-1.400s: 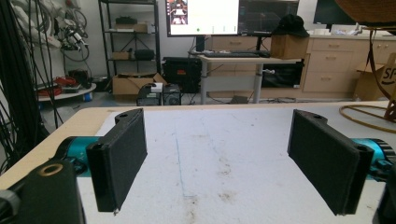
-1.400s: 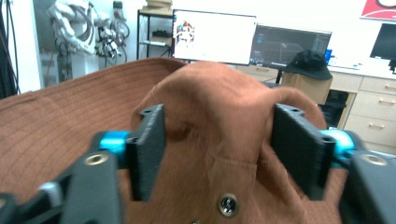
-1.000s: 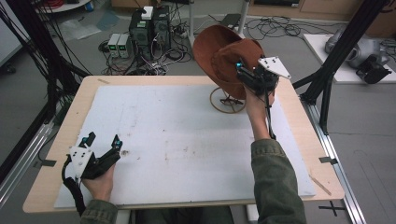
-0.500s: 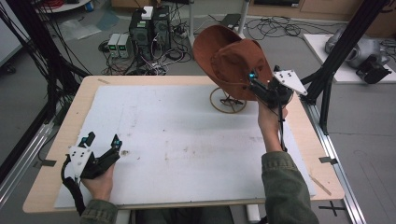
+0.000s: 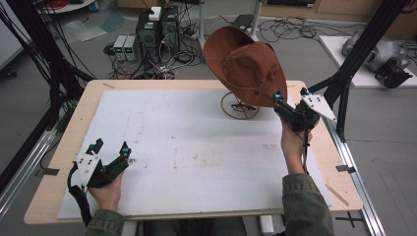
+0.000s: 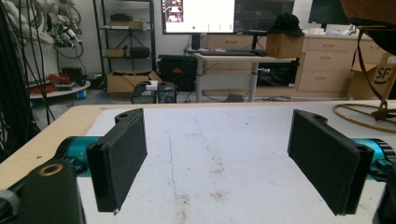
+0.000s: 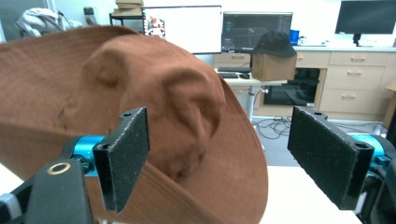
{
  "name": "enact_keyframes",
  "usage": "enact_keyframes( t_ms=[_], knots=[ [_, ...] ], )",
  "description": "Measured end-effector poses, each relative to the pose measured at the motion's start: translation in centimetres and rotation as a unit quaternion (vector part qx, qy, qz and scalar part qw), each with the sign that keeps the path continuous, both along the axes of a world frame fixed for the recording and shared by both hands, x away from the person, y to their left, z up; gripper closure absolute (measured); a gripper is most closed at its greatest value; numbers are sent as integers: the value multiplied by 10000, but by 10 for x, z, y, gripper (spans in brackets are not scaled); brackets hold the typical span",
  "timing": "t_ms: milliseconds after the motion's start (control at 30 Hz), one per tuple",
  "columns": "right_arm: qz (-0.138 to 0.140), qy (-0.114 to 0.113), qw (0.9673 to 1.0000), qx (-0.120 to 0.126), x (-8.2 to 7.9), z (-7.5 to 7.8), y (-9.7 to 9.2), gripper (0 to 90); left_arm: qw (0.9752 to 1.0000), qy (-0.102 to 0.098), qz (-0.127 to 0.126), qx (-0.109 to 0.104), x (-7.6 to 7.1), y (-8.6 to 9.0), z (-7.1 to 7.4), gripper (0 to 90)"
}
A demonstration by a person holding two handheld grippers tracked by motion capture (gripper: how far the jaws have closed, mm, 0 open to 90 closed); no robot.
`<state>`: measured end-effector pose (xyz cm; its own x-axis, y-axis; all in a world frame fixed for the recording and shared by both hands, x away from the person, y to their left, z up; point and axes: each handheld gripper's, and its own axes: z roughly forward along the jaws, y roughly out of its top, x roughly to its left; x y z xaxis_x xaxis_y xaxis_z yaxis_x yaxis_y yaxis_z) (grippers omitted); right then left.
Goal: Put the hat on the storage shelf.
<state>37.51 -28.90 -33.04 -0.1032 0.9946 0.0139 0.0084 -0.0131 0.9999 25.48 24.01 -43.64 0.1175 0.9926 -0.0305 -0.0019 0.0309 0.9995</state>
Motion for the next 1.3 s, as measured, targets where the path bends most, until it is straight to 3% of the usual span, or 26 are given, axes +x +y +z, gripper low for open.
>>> enact_keyframes(
  t_ms=[133, 233, 300, 367, 467, 967, 1167, 1300],
  knots=[
    [-50, 281, 9996, -23, -4, -5, -3, 172, 10000, 20, -18, 18, 0, 0, 0, 198],
    [-17, 66, 10000, -10, -14, -9, -2, 182, 10000, 5, -19, 17, 0, -1, 0, 198],
    [4, 64, 10000, -28, -19, -14, -2, 181, 10000, 5, -17, 9, 1, 0, 0, 198],
    [-22, 254, 9996, -100, -23, -15, -2, 164, 10000, 9, -17, 2, 1, 0, 0, 198],
    [3, 31, 10000, -37, -34, -21, -3, 182, 10000, -27, -13, -8, 1, -1, 1, 198],
    [-102, 190, 9998, 20, -69, -58, -18, 179, 10000, -4, -85, 19, 2, -4, 1, 198],
    [-187, 199, 9995, 130, -79, -64, -21, 161, 9999, -1, -109, 21, 2, -5, 1, 198],
    [-273, 249, 9993, -102, -84, -74, -23, 152, 9999, 24, -99, -14, 2, -3, 0, 198]
  ],
)
